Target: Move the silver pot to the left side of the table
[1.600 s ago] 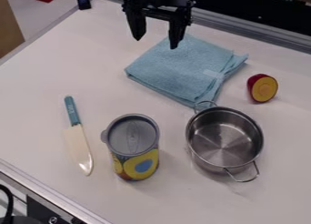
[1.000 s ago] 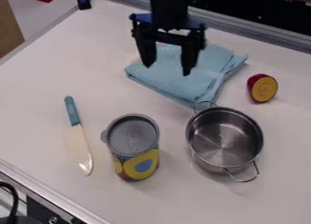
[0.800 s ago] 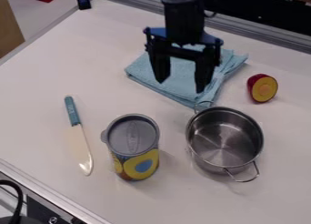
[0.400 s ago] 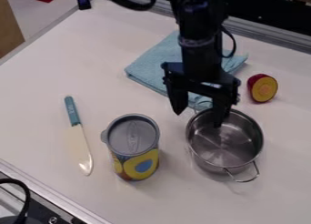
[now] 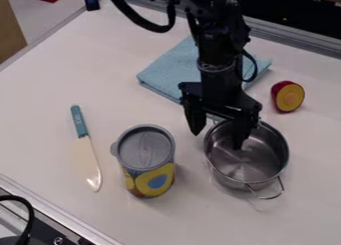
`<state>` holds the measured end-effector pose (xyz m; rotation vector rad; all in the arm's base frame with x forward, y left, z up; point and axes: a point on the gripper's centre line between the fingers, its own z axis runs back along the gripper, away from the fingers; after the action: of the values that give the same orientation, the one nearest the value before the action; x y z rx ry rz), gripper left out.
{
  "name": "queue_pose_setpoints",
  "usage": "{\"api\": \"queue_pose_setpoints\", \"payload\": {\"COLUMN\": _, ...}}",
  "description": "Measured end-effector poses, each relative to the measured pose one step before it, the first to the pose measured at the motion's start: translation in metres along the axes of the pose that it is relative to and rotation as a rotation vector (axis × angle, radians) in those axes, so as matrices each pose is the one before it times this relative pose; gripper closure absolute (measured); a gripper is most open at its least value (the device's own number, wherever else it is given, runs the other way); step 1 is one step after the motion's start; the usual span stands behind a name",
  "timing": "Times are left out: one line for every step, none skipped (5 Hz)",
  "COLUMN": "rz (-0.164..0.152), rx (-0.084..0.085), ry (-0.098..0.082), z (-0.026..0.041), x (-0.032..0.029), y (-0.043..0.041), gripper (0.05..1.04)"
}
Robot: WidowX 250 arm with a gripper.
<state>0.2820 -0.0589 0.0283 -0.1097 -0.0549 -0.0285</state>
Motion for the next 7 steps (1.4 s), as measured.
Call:
{"api": "queue_pose_setpoints", "payload": {"rz": 0.0060, "rx": 0.0000, "ry": 0.0416, "z": -0.00847, "x": -0.00489, "y": 0.00325, "gripper": 0.083}}
{"api": "queue_pose_setpoints", "payload": {"rz": -0.0025, "rx": 0.0171, "ry": -0.0159, "z": -0.00976, "x": -0.00074, "y": -0.00099, "gripper": 0.130}}
{"api": "queue_pose_setpoints", "payload": {"rz": -0.0045, "rx": -0.0160, "ry": 0.0035, "z": -0.00109, "x": -0.00069, "y": -0.00242, "gripper": 0.405}}
{"api": "queue_pose_setpoints", "payload": {"rz": 0.0024, "rx": -0.0287, "ry": 0.0399, "z": 0.00360, "x": -0.00316, "y": -0.00143, "gripper": 0.701}}
{"api": "queue_pose_setpoints", "payload": {"rz": -0.0097, "rx": -0.0240, "ry": 0.0350, "z": 0.00604, "x": -0.00005, "y": -0.00213, "gripper": 0.917}}
{"api": "queue_pose_setpoints", "payload": {"rz": -0.0132, "rx": -0.0137, "ry": 0.0241, "z": 0.00322, "x": -0.00178, "y": -0.00017, "gripper": 1.022}}
{"api": "queue_pose_setpoints", "payload": {"rz": 0.0130, "rx": -0.0503, "ry": -0.0222, "z": 0.02689, "x": 0.00409, "y": -0.00249, "gripper": 1.029}}
